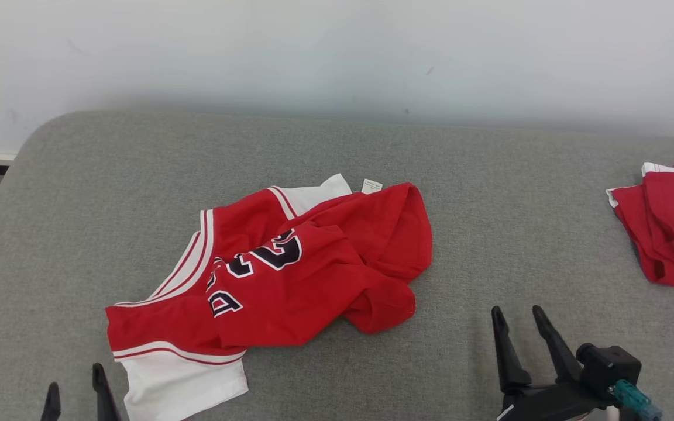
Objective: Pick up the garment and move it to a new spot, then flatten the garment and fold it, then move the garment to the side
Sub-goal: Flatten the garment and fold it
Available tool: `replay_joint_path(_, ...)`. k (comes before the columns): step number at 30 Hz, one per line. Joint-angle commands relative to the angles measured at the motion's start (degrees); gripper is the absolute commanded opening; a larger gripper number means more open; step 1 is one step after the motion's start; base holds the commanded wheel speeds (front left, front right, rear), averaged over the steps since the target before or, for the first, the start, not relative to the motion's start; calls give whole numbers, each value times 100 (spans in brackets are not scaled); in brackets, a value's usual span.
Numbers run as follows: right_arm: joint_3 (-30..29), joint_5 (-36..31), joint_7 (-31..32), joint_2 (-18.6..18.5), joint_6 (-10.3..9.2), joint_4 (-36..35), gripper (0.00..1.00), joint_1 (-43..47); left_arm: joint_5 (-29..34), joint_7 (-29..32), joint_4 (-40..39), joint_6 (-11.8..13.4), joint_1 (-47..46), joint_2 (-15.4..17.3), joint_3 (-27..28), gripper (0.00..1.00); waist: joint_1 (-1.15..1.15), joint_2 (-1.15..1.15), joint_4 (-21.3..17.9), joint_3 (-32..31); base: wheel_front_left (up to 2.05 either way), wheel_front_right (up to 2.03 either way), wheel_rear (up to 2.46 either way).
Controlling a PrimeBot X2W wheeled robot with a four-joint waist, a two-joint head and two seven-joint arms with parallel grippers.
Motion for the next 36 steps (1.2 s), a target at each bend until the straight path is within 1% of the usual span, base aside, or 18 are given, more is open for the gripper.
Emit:
replay_joint_path(1, 47, 76, 3, -2, 5, 6, 100, -19, -32, -28, -27, -17, 130, -53, 6, 100, 0, 0, 40, -20, 0, 0, 0)
replay_joint_path(3, 175, 157, 58, -2, 5, 74, 100, -59, -92, 65, -45, -40, 168, -79, -36, 100, 0, 0, 71, -34, 0, 0, 0)
replay_joint_path(6, 439, 193, 135, -2, 5, 222, 100, -139, -196, 395, 65, -77, 232, -125, -207, 100, 0, 0, 108, -45, 0, 0, 0)
replay_joint_path(9, 735, 251, 186, -4, 5, 438, 100, -270, -317, 642, 142, -170, 222, -195, -323, 100, 0, 0, 129, -23, 0, 0, 0)
replay_joint_path(11, 968, 308, 227, -4, 5, 631, 100, -402, -339, 752, 242, -235, 203, -191, -408, 100, 0, 0, 138, 7, 0, 0, 0)
replay_joint_path(13, 1199, 371, 264, -4, 5, 875, 100, -566, -286, 815, 367, -203, 128, -171, -461, 100, 0, 0, 145, 41, 0, 0, 0)
replay_joint_path(16, 1433, 534, 202, -7, 5, 1286, 100, -861, -403, 919, 620, -329, -37, -265, -549, 100, 0, 0, 176, 110, 0, 0, 0)
replay_joint_path(17, 1499, 601, 151, -6, 5, 1419, 100, -974, -387, 948, 727, -388, -82, -246, -597, 100, 0, 0, 184, 135, 0, 0, 0)
replay_joint_path(27, 2044, 1152, -262, -5, 5, 2886, 100, -1951, -538, 791, 1780, -754, -827, -438, -681, 100, 0, 0, 324, 279, 0, 0, 0)
replay_joint_path(28, 2059, 1198, -313, -5, 5, 3005, 100, -2038, -542, 741, 1863, -762, -884, -450, -670, 100, 0, 0, 332, 290, 0, 0, 0)
replay_joint_path(31, 2154, 1411, -415, -2, 5, 3295, 100, -2220, -667, 685, 2099, -923, -988, -558, -623, 100, 0, 0, 352, 313, 0, 0, 0)
replay_joint_path(32, 2222, 1520, -403, -2, 5, 3401, 100, -2257, -705, 670, 2213, -963, -1037, -573, -610, 64, 0, 0, 356, 323, 0, 0, 0)
replay_joint_path(33, 2296, 1590, -409, -2, 5, 3510, 38, -2315, -678, 680, 2316, -1008, -1090, -572, -649, 0, 0, 0, 357, 329, 0, 0, 0)
replay_joint_path(34, 2344, 1655, -424, -4, 5, 3626, 0, -2378, -694, 633, 2399, -1063, -1137, -606, -658, 0, 0, 0, 364, 335, 0, 0, 0)
replay_joint_path(36, 2445, 1810, -446, -3, 5, 3801, 0, -2436, -795, 586, 2588, -1206, -1243, -712, -659, 0, 0, 0, 388, 347, 0, 0, 0)
